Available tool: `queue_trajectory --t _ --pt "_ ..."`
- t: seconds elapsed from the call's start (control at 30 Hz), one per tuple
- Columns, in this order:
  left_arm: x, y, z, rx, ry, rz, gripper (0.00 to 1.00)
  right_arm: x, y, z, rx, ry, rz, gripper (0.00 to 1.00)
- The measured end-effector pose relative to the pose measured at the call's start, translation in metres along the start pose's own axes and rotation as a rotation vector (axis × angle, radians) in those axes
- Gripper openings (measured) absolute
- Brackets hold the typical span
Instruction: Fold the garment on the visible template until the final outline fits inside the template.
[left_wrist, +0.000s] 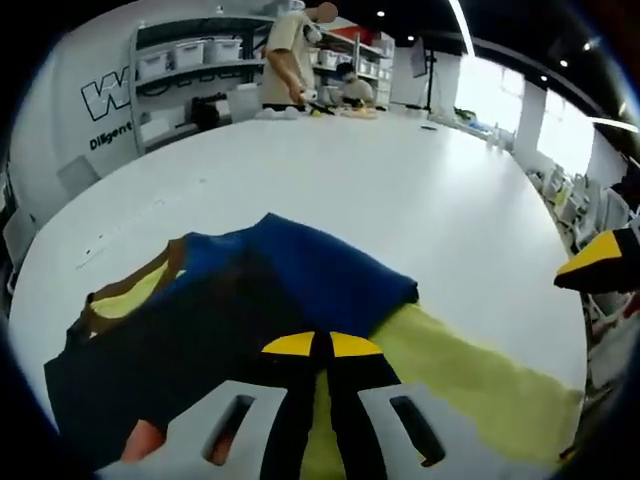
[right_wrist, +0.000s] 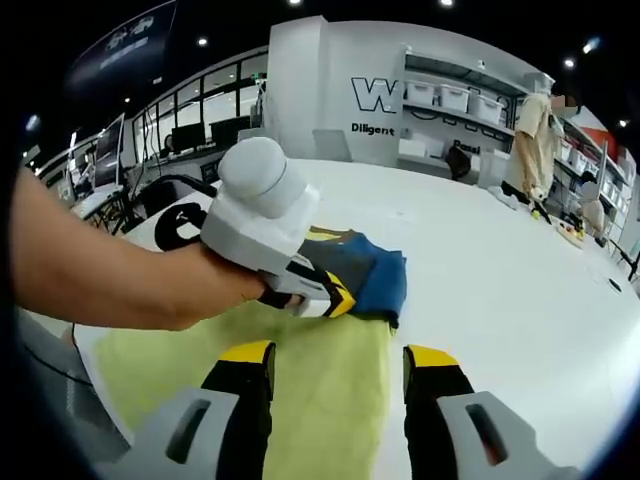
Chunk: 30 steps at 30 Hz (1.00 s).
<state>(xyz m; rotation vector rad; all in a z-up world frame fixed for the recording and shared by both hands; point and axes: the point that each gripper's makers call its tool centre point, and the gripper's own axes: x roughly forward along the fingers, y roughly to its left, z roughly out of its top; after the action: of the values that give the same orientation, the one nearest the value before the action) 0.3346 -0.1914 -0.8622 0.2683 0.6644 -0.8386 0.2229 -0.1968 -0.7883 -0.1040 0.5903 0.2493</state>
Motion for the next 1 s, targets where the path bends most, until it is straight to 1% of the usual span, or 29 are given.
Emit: queue_trajectory --t 0.23,0.47,0.57,0.63,0.67,0.73,0.77,0.8,0.87,0.93,1.0 --pt "-0.006 0.004 0.001 0.013 0.000 0.017 0.00 0.001 0.000 0.000 -0.004 0.002 0.000 0.51" --pt "-0.020 0.014 0.017 0.015 -0.049 0.036 0.00 0.001 0.003 0.000 -0.014 0.005 0.006 0.51" --pt "-0.028 0.025 0.022 0.023 -0.066 0.057 0.00 0.001 0.004 -0.001 -0.018 0.006 0.006 0.51" --pt "-0.035 0.036 0.023 0.017 -0.079 0.077 0.00 0.001 0.003 0.000 -0.016 0.003 0.006 0.51" --pt "-0.036 0.038 0.023 0.017 -0.083 0.081 0.00 0.001 0.003 0.000 -0.015 0.002 0.006 0.51" --pt "-0.040 0.049 0.021 0.007 -0.090 0.105 0.00 0.002 0.003 -0.001 -0.018 0.006 0.006 0.51" --pt "-0.040 0.051 0.021 0.000 -0.090 0.106 0.00 0.002 0.003 -0.001 -0.018 0.006 0.006 0.51" --pt "-0.038 0.052 0.019 -0.038 -0.083 0.102 0.00 0.002 0.004 0.000 -0.019 0.003 0.006 0.51" --pt "-0.036 0.051 0.020 -0.054 -0.088 0.094 0.02 0.001 0.004 0.001 -0.019 0.002 0.006 0.51" --pt "-0.029 0.034 0.025 -0.011 -0.108 0.064 0.03 0.001 0.003 0.001 -0.019 0.001 0.004 0.51" --pt "-0.025 0.023 0.028 0.009 -0.122 0.041 0.05 0.001 0.002 0.000 -0.016 0.002 0.002 0.50"
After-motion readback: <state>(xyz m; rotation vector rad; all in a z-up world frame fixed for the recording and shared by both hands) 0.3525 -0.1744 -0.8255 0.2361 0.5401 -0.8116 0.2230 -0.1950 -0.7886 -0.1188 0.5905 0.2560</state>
